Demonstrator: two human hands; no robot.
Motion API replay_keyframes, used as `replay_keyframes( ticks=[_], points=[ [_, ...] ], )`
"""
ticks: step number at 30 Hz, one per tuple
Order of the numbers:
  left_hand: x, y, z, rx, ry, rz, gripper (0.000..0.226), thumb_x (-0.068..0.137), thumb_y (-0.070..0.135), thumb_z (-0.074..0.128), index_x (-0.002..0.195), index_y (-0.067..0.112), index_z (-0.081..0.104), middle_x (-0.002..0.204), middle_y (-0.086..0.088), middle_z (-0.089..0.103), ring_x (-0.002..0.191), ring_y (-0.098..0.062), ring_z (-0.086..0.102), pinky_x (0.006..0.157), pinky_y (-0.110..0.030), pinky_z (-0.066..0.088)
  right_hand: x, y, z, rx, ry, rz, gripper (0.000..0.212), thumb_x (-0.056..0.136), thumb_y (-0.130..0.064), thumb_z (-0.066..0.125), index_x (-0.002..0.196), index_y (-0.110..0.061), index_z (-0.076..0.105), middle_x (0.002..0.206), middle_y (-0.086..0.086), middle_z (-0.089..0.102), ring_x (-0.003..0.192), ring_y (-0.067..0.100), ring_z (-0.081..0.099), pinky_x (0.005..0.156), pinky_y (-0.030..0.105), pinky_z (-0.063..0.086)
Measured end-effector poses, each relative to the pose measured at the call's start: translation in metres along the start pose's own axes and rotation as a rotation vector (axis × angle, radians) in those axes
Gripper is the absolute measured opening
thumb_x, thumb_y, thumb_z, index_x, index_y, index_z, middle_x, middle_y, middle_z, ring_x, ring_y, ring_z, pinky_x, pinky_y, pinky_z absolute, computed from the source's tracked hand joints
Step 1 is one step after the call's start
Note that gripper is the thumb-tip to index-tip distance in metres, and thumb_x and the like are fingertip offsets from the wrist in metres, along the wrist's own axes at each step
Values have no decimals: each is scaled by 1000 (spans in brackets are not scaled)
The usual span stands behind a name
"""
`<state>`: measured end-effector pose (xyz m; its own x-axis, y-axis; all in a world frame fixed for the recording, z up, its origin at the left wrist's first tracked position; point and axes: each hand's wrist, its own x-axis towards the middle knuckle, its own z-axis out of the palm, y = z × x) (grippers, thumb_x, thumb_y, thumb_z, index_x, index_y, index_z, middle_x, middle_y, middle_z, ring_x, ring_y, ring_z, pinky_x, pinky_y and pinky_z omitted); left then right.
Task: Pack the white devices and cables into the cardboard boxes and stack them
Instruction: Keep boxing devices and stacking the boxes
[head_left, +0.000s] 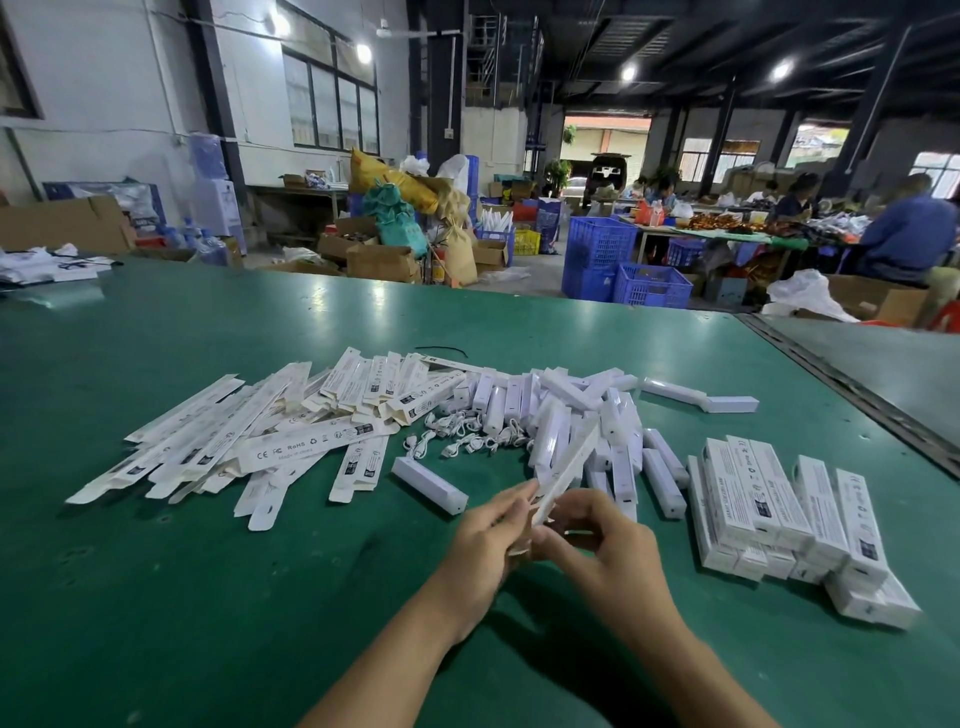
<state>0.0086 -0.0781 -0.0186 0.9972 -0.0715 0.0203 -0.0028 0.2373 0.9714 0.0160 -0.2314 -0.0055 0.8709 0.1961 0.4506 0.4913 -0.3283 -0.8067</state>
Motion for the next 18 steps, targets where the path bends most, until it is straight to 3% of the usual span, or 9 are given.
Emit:
replay_keyframes(
  ticks=[2,4,9,12,16,18],
  points=[
    [-1,0,-2,33,-10,8,38,106,16,43,143,12,51,134,-5,65,125,-18,61,110,-40,45,0,1,-1,-38,6,2,32,77,-25,83,96,-35,58,85,-24,71,79,-3,69,71,10,51],
    [-2,-2,-3,74,-2,33,38,104,16,49,142,14,52,131,-4,67,122,-16,62,108,-36,47,1,1,-2,-47,30,7,35,77,-39,78,102,-39,54,85,-21,71,81,-5,68,70,9,50],
    [-3,0,-4,164,36,136,37,96,19,66,132,24,62,116,8,74,108,-10,69,79,-23,57,1,-4,-5,-51,-52,-10,55,77,-56,65,127,-44,48,97,-27,66,87,-4,67,74,8,50],
    [-4,1,-3,179,56,160,35,97,12,63,131,21,62,117,9,73,108,-9,69,79,-23,58,2,-4,-5,-82,-78,7,51,80,-51,66,129,-43,50,93,-25,67,87,-5,65,73,6,48],
    [-5,1,-3,211,91,161,26,101,17,57,123,25,68,113,5,74,111,-11,68,100,-33,53,3,-1,-8,-115,-89,57,44,86,-36,71,128,-35,56,86,-14,70,82,-3,67,72,9,49],
    [-5,1,-3,199,66,133,26,103,21,52,118,29,72,100,7,76,101,-11,70,93,-33,55,4,0,-10,-118,-72,75,40,87,-31,71,125,-27,60,85,-12,72,77,-1,68,72,11,51]
  ],
)
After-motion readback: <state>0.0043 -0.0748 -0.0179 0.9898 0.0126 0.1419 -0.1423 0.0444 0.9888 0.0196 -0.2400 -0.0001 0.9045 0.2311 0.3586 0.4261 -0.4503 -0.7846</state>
